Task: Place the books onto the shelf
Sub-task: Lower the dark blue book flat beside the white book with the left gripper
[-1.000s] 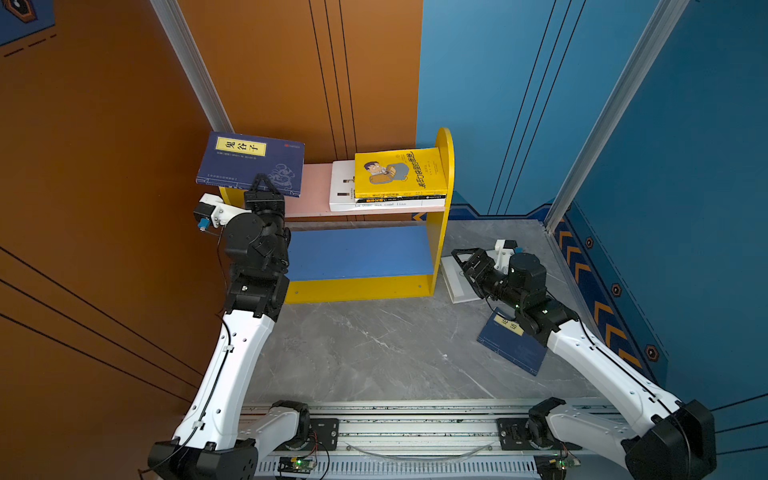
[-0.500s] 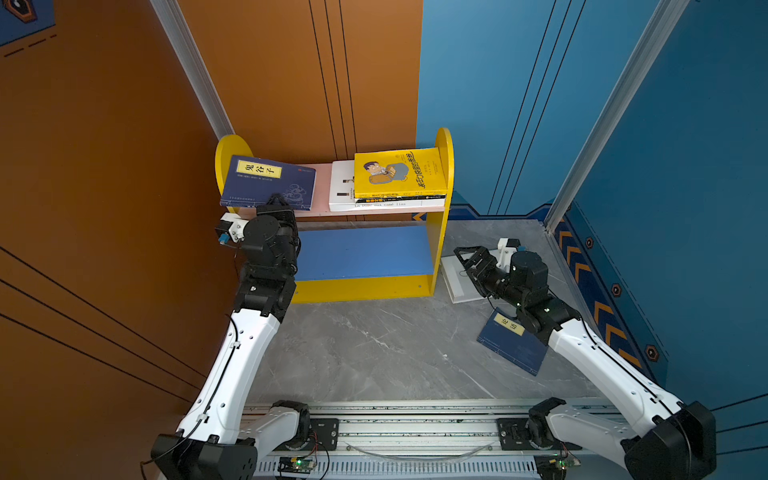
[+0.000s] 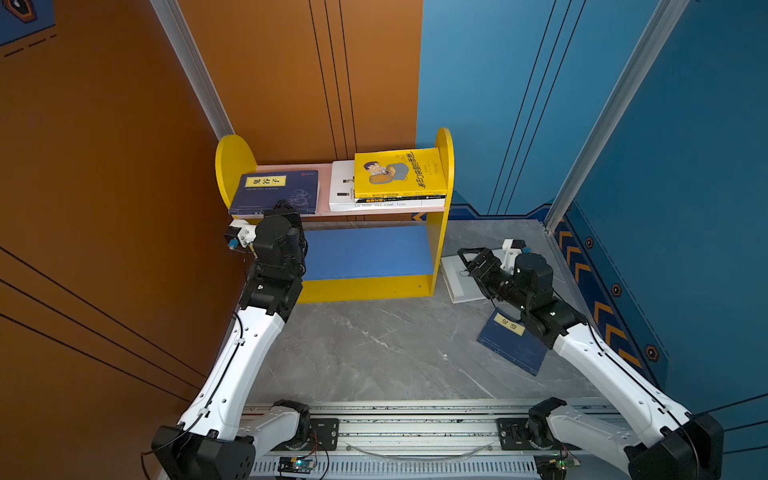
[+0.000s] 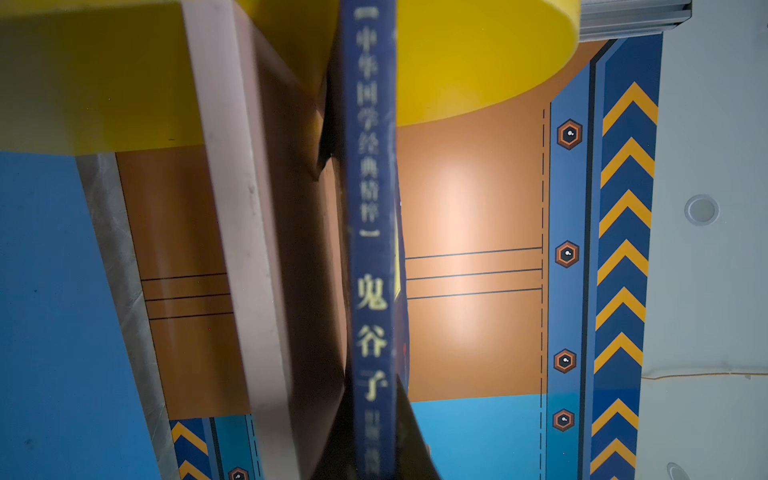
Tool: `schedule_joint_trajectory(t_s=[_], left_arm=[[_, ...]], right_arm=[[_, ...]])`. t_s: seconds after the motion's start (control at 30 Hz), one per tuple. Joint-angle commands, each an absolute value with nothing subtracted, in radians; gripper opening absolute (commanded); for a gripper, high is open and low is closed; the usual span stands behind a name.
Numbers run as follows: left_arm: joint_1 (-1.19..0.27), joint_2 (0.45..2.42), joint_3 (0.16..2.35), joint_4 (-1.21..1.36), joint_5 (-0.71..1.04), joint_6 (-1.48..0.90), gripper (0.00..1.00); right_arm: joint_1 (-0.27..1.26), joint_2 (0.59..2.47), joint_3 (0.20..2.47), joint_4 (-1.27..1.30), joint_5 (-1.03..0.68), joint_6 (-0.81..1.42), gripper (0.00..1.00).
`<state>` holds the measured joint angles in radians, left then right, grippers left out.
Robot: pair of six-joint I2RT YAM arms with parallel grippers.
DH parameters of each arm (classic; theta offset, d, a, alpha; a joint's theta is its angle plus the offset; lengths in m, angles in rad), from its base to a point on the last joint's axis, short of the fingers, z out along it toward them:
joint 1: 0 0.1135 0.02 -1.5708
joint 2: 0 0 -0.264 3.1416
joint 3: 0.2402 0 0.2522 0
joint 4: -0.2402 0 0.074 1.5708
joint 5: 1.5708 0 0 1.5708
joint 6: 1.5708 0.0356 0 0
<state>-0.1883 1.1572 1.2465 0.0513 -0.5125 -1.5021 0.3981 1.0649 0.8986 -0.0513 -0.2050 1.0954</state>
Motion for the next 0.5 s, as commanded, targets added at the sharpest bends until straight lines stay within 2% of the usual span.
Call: schedule_joint_trajectory(t_s=[0.0, 0.1, 0.13, 0.2, 0.27, 0.47], left_arm=[[-0.18, 1.164, 1.297, 0.061, -0.533, -1.506, 0.08], [-0.185, 1.166, 1.307, 0.049, -0.532, -1.5, 0.15], [-0.184, 1.165, 1.308, 0.039, -0.532, -1.501, 0.19], [-0.187, 1.161, 1.31, 0.023, -0.534, -1.502, 0.37], [-0.186, 1.157, 1.313, 0.002, -0.533, -1.502, 0.48], [-0.188, 1.134, 1.311, -0.053, -0.519, -1.494, 0.7]], right_arm=[[0.39, 1.038, 0.922, -0.095, -0.182, 1.062, 1.0], [0.387, 1.024, 0.916, -0.101, -0.175, 1.06, 1.0], [0.385, 1.02, 0.914, -0.103, -0.174, 1.061, 1.0], [0.382, 1.014, 0.908, -0.101, -0.173, 1.064, 1.0], [0.381, 1.011, 0.905, -0.101, -0.169, 1.065, 1.0], [0.38, 1.005, 0.899, -0.098, -0.168, 1.069, 1.0]])
